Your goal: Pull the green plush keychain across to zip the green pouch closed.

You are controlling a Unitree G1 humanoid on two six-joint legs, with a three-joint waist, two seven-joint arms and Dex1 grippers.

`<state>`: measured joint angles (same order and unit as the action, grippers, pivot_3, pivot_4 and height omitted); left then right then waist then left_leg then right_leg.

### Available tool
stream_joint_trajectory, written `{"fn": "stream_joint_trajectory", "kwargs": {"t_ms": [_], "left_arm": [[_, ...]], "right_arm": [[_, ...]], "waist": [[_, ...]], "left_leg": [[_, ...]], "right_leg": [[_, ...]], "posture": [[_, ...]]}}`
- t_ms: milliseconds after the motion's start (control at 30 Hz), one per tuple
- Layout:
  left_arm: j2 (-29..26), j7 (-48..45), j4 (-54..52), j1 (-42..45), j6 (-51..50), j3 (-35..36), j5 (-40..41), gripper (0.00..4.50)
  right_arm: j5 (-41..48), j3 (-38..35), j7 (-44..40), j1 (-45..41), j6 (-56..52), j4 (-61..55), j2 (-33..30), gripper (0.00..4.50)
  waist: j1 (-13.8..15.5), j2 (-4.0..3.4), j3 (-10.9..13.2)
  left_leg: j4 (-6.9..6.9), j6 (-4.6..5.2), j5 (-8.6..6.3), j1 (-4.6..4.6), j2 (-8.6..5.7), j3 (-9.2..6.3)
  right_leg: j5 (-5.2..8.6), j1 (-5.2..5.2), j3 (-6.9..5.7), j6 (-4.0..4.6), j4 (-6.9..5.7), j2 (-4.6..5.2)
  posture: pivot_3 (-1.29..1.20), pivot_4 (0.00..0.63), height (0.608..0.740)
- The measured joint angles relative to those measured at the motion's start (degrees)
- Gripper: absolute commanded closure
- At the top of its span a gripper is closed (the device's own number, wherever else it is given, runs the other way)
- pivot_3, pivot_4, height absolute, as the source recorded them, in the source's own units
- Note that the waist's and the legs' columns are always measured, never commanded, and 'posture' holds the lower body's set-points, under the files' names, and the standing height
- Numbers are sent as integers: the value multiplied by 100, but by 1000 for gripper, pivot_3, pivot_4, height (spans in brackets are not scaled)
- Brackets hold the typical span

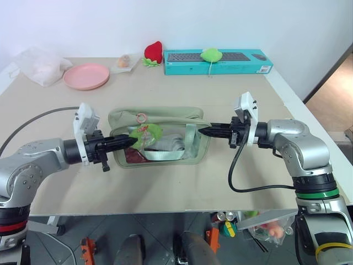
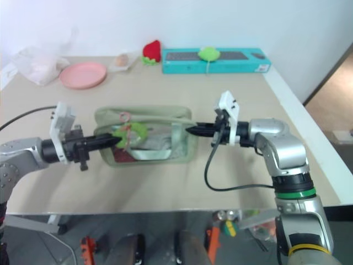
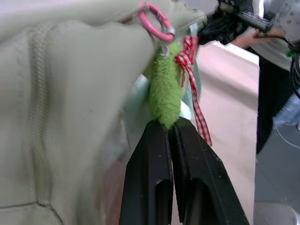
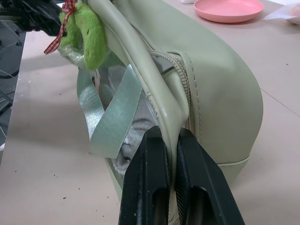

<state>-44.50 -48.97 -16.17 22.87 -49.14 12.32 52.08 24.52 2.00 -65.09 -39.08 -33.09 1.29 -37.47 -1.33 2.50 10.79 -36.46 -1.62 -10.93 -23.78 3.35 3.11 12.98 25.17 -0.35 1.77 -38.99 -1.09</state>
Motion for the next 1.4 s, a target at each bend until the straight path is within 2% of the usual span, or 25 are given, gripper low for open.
{"fn": "stream_joint_trajectory", "kwargs": {"t_ms": [200,267,400,633,767,967,1100,1133,1400], "left_arm": [[499,998,462,1246,-270,1108,1573,4488],[561,1295,569,1360,-308,1232,1792,4488],[630,1745,842,1361,-278,1029,1383,4488],[531,1488,643,982,-253,543,906,4488],[495,1266,448,927,-350,512,1010,4488],[446,1132,177,944,-638,673,1799,4488],[237,1150,176,919,-687,606,1584,4488],[229,1201,243,919,-692,553,1481,3829],[271,1170,440,984,-713,540,1403,1187]], "right_arm": [[2,16,10,-6,5,0,3,4500],[2,16,14,-7,11,4,3,4500],[1,20,18,-7,22,4,6,4500],[-1,23,22,-8,36,5,15,4500],[-2,24,24,-8,37,6,16,4500],[-2,26,25,-8,39,6,16,4500],[-3,29,25,-8,46,11,20,4500],[-4,29,26,-9,49,11,22,4500],[-6,29,24,-8,60,11,22,4500]], "waist": [[-12,4,1],[-16,4,0],[-11,4,0],[-17,4,1],[-15,4,1],[-16,4,1],[-14,4,1],[-10,4,1],[-13,4,1]], "left_leg": [[-7,0,0,-5,1,-2],[-4,0,0,0,-2,0],[-6,-5,3,0,-2,-3],[-3,-7,4,0,-2,2],[-5,-8,4,1,-3,2],[-5,-8,4,1,-2,0],[-5,-8,5,3,-3,0],[-5,-8,5,5,-3,0],[-3,-8,5,3,-3,1]], "right_leg": [[-3,-1,3,-5,0,-3],[-3,-3,8,-5,0,-1],[-5,-5,4,-9,0,-3],[-6,-2,10,-9,0,-1],[-6,-3,10,-9,0,-1],[-6,-4,9,-10,0,-1],[-7,-5,8,-10,-1,-3],[-7,-7,7,-10,-1,-3],[-7,-4,11,-9,0,-2]], "posture": [[0,150,740],[0,150,740],[0,150,740],[0,150,740],[0,150,740],[0,150,740],[0,150,740],[0,150,740],[0,150,740]]}}
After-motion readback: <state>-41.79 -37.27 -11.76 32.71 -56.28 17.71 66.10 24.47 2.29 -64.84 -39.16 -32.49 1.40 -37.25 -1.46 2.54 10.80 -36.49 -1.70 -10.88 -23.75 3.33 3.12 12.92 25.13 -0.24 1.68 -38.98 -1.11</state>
